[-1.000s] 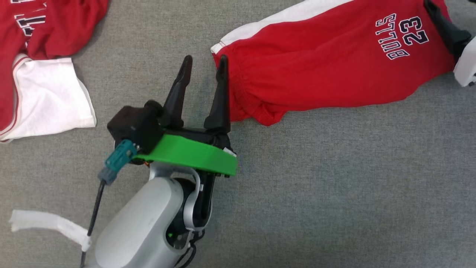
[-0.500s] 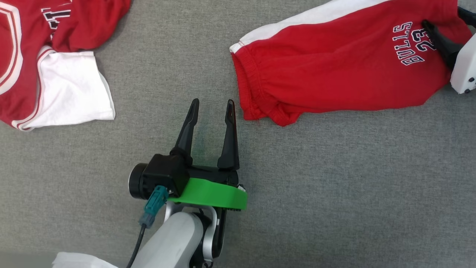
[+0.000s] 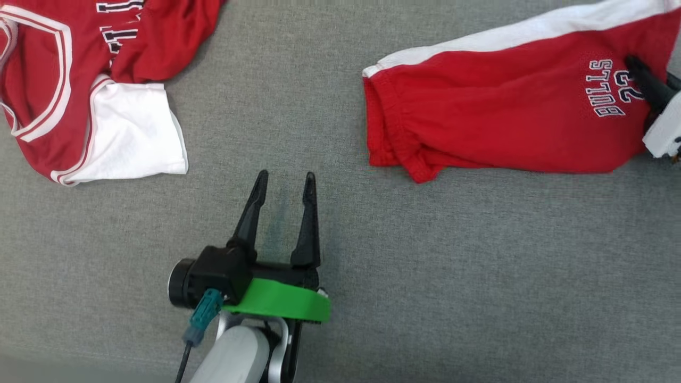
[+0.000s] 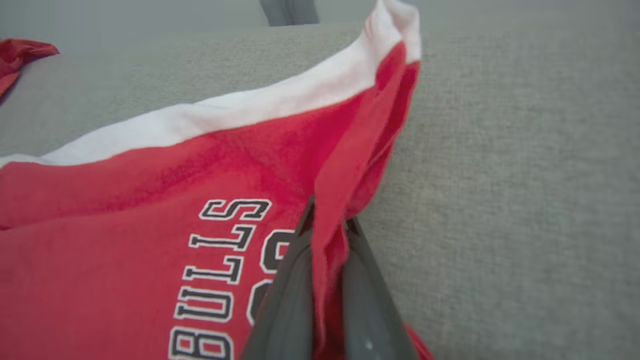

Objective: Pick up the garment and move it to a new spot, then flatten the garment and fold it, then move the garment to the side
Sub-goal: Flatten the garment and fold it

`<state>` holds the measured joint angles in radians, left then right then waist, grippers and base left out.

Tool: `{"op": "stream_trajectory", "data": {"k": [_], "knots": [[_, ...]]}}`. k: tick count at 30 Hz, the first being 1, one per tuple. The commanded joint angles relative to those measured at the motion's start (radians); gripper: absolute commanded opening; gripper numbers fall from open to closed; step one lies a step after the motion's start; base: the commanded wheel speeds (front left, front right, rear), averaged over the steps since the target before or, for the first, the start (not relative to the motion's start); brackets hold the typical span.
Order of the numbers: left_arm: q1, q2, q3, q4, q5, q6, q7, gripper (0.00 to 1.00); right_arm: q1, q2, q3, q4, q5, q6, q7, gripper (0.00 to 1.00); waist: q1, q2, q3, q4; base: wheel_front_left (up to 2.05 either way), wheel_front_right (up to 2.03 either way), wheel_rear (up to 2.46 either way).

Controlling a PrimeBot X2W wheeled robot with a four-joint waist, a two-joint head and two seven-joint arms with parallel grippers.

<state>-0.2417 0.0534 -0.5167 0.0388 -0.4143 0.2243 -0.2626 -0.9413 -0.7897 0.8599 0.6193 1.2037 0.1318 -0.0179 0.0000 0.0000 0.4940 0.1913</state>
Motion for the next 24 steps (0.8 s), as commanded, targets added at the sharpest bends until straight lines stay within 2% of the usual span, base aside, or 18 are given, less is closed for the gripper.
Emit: {"op": "stream_trajectory", "data": {"k": [1,8,12,17,20,24], "knots": [[0.036,0.002,0.019,0.005,0.023,-0.017,-0.003,1.00,0.045,-0.003,-0.019,0.006,0.039,-0.002,-0.017,0.00,0.0000,0.0000,-0.068,-0.037,0.00,0.00,0.00],[0.180,0.000,0.114,0.026,0.083,-0.116,-0.003,1.00,0.225,-0.035,-0.120,0.098,0.207,-0.002,-0.073,0.00,0.0000,0.0000,-0.200,-0.105,0.00,0.00,0.00],[0.222,-0.002,0.141,0.025,0.087,-0.143,-0.003,1.00,0.257,-0.073,-0.172,0.189,0.253,-0.002,-0.099,0.00,0.0000,0.0000,-0.228,-0.113,0.00,0.00,0.00],[0.253,-0.002,0.130,0.017,0.060,-0.146,-0.003,1.00,0.205,-0.099,-0.208,0.250,0.262,-0.002,-0.093,0.00,0.0000,0.0000,-0.255,-0.113,0.00,0.00,0.00],[0.260,-0.002,0.115,0.020,0.045,-0.140,-0.003,1.00,0.160,-0.060,-0.189,0.243,0.234,-0.001,-0.070,0.00,0.0000,0.0000,-0.258,-0.117,0.00,0.00,0.00],[0.243,-0.002,0.090,0.034,0.032,-0.140,-0.003,1.00,0.074,0.038,-0.154,0.256,0.175,-0.001,-0.047,0.00,0.0000,0.0000,-0.242,-0.120,0.00,0.00,0.00]]}}
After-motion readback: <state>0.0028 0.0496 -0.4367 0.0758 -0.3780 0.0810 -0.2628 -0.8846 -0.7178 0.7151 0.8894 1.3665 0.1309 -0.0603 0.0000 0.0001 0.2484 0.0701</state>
